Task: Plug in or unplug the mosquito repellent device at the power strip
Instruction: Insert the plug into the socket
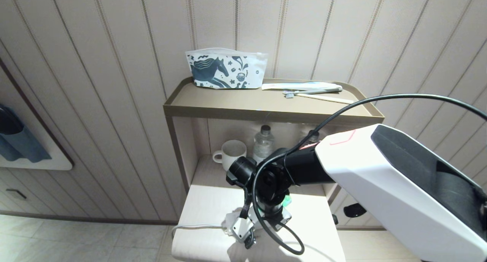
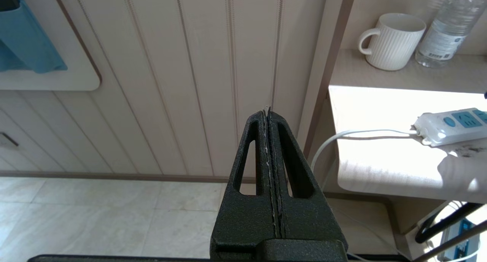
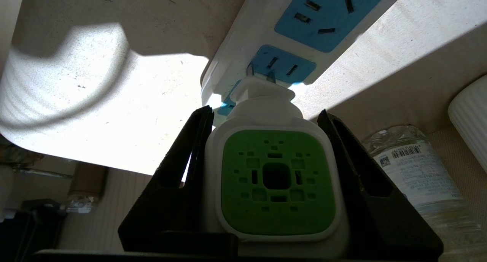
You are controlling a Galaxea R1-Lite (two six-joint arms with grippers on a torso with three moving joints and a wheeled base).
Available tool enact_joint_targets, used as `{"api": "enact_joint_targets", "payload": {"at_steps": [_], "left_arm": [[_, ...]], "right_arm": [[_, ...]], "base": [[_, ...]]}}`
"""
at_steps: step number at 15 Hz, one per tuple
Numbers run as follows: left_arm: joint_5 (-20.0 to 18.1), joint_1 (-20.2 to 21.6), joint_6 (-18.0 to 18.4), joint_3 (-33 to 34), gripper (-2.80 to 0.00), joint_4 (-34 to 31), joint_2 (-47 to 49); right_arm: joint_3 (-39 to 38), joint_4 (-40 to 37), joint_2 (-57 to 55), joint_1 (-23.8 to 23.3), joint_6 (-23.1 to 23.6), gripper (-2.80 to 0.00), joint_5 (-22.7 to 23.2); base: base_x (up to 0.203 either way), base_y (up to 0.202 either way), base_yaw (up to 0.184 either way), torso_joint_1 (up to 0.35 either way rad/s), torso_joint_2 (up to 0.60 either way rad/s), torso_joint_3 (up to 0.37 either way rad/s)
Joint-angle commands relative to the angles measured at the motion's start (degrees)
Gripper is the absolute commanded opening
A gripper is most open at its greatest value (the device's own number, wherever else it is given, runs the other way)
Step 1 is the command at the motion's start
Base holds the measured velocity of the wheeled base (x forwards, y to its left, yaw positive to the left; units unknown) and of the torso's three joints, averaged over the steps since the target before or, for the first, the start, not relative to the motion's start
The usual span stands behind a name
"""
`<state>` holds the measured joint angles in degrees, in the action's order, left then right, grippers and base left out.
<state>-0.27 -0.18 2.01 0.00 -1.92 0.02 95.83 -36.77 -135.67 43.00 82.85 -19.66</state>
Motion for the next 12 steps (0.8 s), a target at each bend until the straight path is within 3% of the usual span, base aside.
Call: {"api": "enact_joint_targets", "payload": {"at_steps": [1, 12], "left_arm": [[0.0, 0.0, 0.0, 0.0, -2.80, 0.0, 0.0], [0.0, 0.0, 0.0, 0.0, -2.80, 0.0, 0.0]], "right_arm": [[1.7, 0.0, -1.5, 0.1, 0.6, -2.80, -0.1], [1.8, -0.1, 1.2, 0.2, 1.7, -2.80, -0.2]], "base": [[0.000, 0.000, 0.000, 0.000, 0.00, 0.000], [0.000, 0.000, 0.000, 0.000, 0.00, 0.000]]}}
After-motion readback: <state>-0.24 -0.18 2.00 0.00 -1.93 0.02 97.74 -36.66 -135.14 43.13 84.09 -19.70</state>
